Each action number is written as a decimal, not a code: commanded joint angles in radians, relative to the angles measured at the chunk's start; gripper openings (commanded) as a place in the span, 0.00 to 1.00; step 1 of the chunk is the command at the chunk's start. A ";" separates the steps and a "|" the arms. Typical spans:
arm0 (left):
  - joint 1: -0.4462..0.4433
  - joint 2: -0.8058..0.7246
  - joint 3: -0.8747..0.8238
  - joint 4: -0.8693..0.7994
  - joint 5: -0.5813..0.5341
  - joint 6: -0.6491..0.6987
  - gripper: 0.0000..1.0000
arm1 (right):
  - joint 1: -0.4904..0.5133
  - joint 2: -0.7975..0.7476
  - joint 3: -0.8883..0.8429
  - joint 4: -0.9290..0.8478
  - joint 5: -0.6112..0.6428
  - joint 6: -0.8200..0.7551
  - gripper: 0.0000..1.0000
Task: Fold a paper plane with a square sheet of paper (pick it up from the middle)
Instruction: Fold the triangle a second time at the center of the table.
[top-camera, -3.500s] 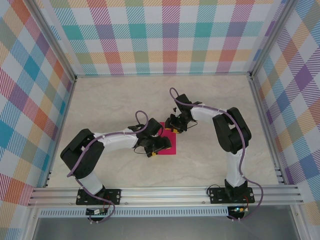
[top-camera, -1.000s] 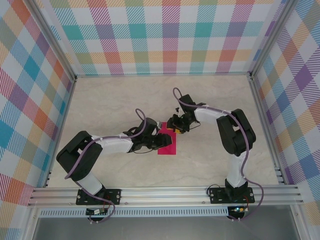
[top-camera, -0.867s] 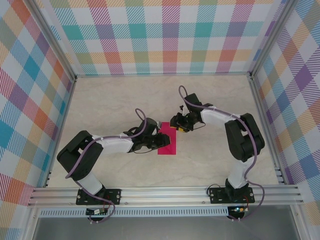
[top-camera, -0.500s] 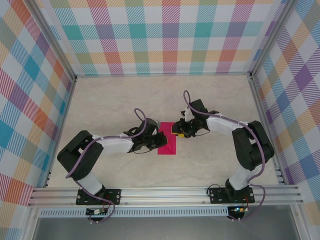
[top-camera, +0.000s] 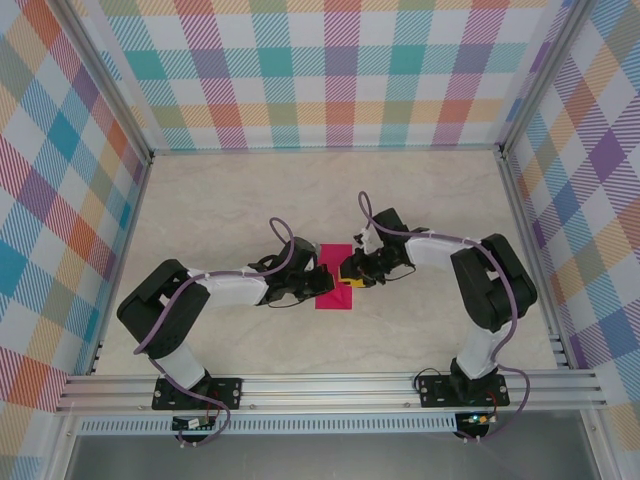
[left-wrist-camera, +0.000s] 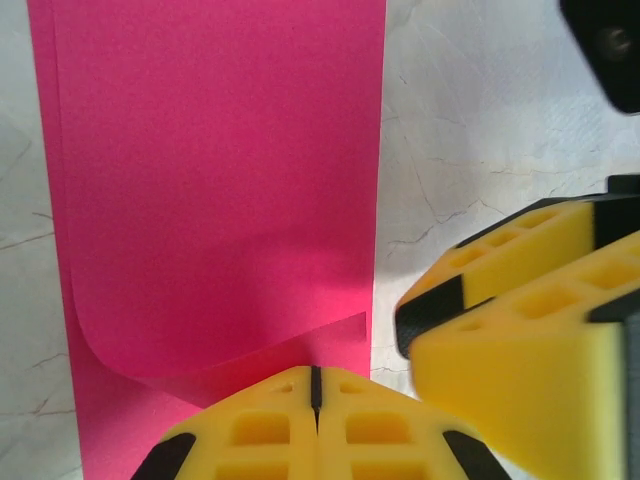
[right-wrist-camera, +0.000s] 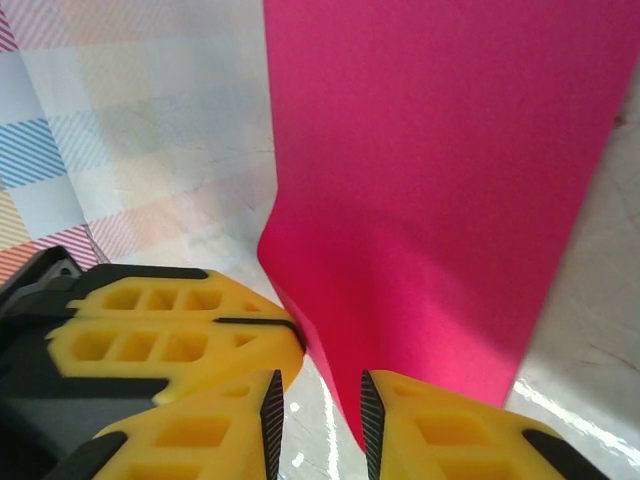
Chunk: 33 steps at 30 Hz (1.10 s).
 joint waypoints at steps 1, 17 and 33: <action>0.013 -0.008 0.007 -0.013 -0.007 0.015 0.00 | 0.009 0.024 0.034 0.016 -0.041 -0.035 0.29; 0.014 -0.017 0.003 -0.005 0.003 0.010 0.00 | 0.017 0.068 0.040 0.046 -0.065 -0.030 0.21; 0.012 -0.082 0.019 0.005 0.031 0.008 0.05 | 0.017 -0.032 -0.012 0.026 0.177 -0.031 0.04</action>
